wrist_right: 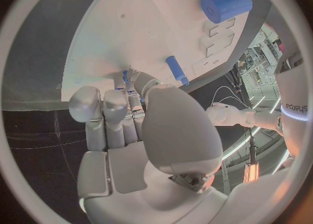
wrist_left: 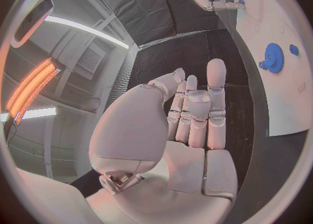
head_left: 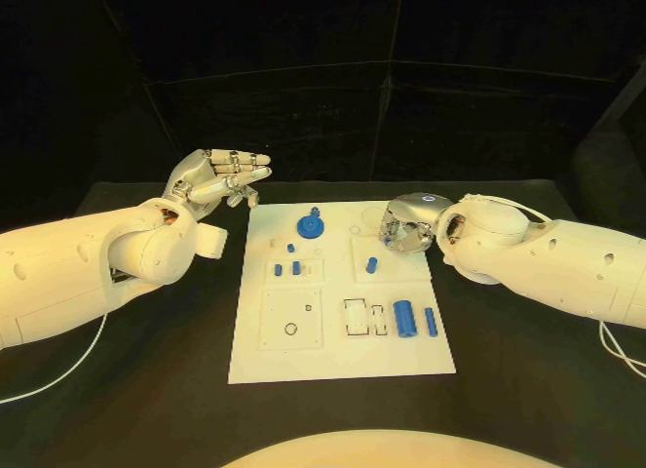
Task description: Assemble the parts on the task board
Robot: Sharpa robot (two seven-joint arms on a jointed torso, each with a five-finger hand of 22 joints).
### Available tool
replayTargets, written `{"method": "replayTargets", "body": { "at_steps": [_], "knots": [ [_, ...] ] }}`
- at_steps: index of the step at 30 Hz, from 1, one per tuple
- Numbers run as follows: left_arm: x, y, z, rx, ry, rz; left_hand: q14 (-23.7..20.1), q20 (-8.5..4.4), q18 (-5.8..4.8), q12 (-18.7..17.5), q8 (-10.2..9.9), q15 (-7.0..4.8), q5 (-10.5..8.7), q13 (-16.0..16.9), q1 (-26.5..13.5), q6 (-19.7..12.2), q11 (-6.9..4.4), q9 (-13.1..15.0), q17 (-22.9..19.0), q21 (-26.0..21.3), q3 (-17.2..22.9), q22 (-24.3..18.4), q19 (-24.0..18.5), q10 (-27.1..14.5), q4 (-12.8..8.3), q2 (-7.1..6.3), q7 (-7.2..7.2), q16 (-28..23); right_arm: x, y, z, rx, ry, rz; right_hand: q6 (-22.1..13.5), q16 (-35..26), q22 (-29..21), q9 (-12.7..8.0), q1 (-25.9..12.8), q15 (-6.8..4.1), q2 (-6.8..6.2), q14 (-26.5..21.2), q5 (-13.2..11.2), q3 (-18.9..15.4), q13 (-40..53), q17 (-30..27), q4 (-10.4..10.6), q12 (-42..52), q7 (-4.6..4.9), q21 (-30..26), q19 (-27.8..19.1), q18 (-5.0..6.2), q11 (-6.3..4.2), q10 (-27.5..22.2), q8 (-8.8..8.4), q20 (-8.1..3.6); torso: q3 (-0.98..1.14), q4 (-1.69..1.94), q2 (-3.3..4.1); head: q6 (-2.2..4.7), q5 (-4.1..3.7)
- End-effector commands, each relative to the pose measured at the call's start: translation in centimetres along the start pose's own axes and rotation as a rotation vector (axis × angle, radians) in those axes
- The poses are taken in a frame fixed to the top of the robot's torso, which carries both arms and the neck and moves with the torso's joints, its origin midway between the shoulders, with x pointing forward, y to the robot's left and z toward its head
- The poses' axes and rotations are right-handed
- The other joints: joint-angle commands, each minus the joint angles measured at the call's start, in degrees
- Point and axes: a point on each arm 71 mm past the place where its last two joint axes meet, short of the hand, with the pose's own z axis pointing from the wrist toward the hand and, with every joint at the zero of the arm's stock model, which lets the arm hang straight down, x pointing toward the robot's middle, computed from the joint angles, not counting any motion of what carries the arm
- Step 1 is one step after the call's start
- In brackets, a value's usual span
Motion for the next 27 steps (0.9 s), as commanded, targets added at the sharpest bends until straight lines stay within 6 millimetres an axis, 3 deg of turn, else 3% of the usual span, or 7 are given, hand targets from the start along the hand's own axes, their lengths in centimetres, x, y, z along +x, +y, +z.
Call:
{"method": "replayTargets", "body": {
  "at_steps": [1,8,27],
  "knots": [
    [0.1,-0.1,0.1,-0.001,0.013,-0.013,-0.5,0.02,0.77,0.3,0.3,-0.02,0.13,0.1,0.0,0.1,0.09,0.0,-0.1,-0.2,0.0,-0.1,-0.5,0.3,-0.4,0.38,0.06,-0.3,0.7,0.1,-0.1,0.010,0.010,-0.024,0.6,0.6,0.9,0.1,0.9,-0.41,0.51,1.3,-0.5,1.2,0.1,0.5,-0.7,0.3,-0.04,0.8,0.6,-0.83,0.01,0.7,0.31,-0.06,0.01,-0.01,-0.02,0.02,-0.10],
    [0.0,-0.1,0.1,-0.002,0.011,-0.013,-0.5,0.02,0.76,0.3,0.3,-0.02,0.14,0.1,0.0,0.1,0.09,0.0,-0.1,-0.2,0.0,-0.1,-0.6,0.3,-0.5,0.38,0.06,-0.3,0.3,0.5,-0.3,-0.005,-0.049,-0.025,1.2,1.8,2.7,0.0,-0.4,-0.36,-0.03,1.1,-0.9,4.2,0.2,1.3,-1.9,0.1,-0.03,2.5,0.6,-1.05,-0.04,1.3,0.11,-0.01,0.06,-0.06,-0.04,0.02,-0.15],
    [-0.4,0.0,0.1,-0.006,0.002,-0.007,-0.5,0.02,0.76,0.3,0.3,-0.02,0.14,0.1,0.0,0.1,0.09,0.0,-0.1,-0.2,0.0,-0.1,-0.6,0.3,-0.5,0.38,0.06,-0.3,-0.5,0.5,-1.8,-0.001,-0.138,-0.003,1.4,2.7,3.8,0.0,-2.3,-0.33,-0.81,1.0,-1.9,4.7,0.2,2.0,-1.9,-0.1,-0.10,3.4,0.6,-1.18,-0.10,1.4,-0.09,0.08,-0.04,-0.04,-0.07,0.31,-0.27]
  ]
}}
